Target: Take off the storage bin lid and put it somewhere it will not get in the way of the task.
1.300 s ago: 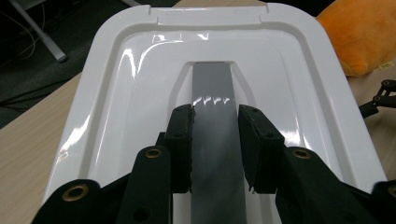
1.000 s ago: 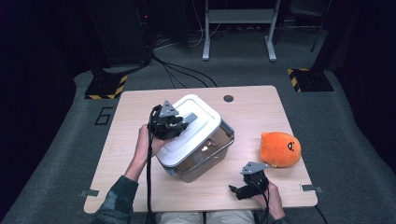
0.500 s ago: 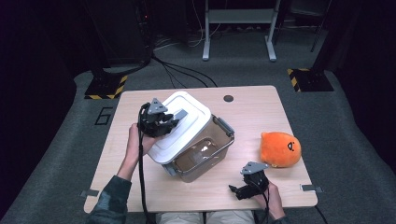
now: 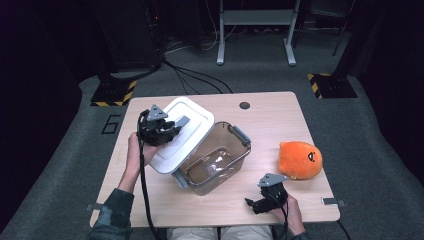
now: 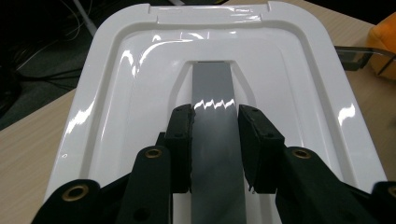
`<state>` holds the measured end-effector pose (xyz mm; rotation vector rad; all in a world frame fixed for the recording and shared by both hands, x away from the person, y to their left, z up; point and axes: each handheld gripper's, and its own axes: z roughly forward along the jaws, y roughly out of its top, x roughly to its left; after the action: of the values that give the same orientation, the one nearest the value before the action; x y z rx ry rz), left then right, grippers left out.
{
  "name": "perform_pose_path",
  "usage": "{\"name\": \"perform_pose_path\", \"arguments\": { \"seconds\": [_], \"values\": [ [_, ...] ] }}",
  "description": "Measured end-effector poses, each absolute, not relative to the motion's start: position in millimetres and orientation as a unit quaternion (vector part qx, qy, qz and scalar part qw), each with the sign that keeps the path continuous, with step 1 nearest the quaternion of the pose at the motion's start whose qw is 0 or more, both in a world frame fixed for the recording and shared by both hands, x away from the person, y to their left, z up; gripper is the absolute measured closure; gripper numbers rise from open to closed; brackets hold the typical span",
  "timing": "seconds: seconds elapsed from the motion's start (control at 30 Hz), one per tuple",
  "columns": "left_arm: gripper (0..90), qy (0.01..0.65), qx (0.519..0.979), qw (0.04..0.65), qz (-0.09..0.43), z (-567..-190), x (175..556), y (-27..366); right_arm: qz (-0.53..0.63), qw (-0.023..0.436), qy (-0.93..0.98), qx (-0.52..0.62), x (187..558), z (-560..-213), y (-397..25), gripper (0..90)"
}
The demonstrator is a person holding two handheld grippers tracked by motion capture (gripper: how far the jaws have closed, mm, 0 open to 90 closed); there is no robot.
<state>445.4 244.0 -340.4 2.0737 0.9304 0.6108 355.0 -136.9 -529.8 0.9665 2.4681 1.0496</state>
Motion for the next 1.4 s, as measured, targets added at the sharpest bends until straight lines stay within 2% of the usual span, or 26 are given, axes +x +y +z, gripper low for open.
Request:
{"name": "perform_pose_path", "arguments": {
  "seconds": [1.4],
  "values": [
    [66.4, 0.460, 0.768, 0.359, 0.264, -361, 462, 318, 0.363, 0.144, 0.857, 0.335, 355, -530, -137, 4.0]
  ]
}}
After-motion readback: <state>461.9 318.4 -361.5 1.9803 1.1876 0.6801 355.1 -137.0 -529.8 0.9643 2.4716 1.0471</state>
